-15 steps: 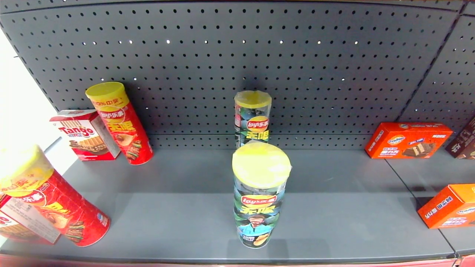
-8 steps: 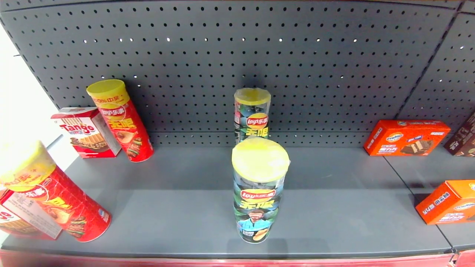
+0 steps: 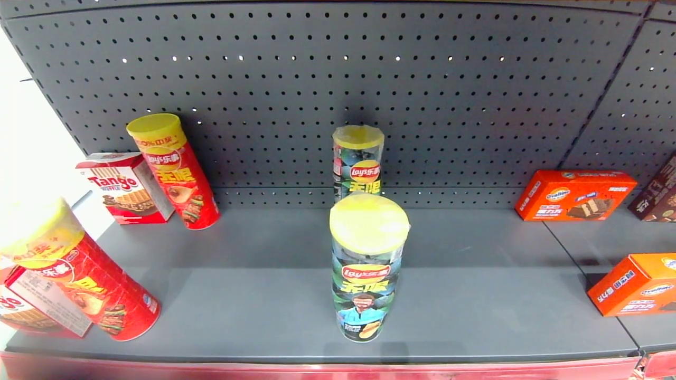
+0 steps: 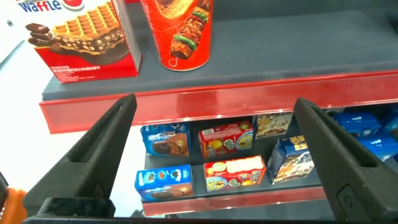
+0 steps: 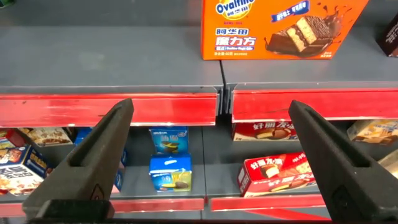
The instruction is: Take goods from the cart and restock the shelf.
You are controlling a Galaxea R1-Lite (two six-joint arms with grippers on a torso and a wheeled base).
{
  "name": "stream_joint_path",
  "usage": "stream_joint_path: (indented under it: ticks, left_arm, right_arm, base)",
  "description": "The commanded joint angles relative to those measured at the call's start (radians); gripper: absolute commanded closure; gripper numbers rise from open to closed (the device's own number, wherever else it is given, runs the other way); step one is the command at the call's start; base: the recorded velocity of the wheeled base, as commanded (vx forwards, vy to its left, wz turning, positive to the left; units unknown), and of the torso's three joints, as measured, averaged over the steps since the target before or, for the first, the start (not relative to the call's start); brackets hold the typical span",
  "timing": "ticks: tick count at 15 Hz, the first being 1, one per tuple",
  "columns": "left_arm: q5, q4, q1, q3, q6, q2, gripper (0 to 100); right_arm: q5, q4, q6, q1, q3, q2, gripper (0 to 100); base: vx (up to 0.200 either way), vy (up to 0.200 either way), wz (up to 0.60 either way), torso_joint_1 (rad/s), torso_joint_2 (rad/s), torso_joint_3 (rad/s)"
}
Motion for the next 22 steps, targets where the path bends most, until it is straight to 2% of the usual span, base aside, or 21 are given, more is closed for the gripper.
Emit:
stream_joint_path:
  ticks: [1,4,14,16,22]
  left_arm:
    - [0.0,0.0,0.0,0.0,0.006,0.0,0]
    - [0.003,0.0,0.0,0.0,-0.009,0.0,0]
    - [0.001,0.0,0.0,0.0,-0.008,0.0,0]
    - [0.001,0.0,0.0,0.0,-0.009,0.0,0]
    - [0.001,0.0,0.002,0.0,-0.011,0.0,0]
  right_arm:
    - [0.0,0.0,0.0,0.0,0.0,0.002,0]
    - [0.0,-0.002,0.0,0.0,0.0,0.002,0]
    - [0.0,0.0,0.0,0.0,0.0,0.002,0]
    - [0.0,0.0,0.0,0.0,0.0,0.002,0]
    - [0.0,0.0,0.0,0.0,0.0,0.002,0]
  base:
    - [0.0,0.0,0.0,0.0,0.0,0.0]
    - [0.0,0.0,0.0,0.0,0.0,0.0]
    - [0.0,0.0,0.0,0.0,0.0,0.0]
    - [-0.2,0.0,0.0,0.0,0.0,0.002]
    - [0.0,0.0,0.0,0.0,0.0,0.0]
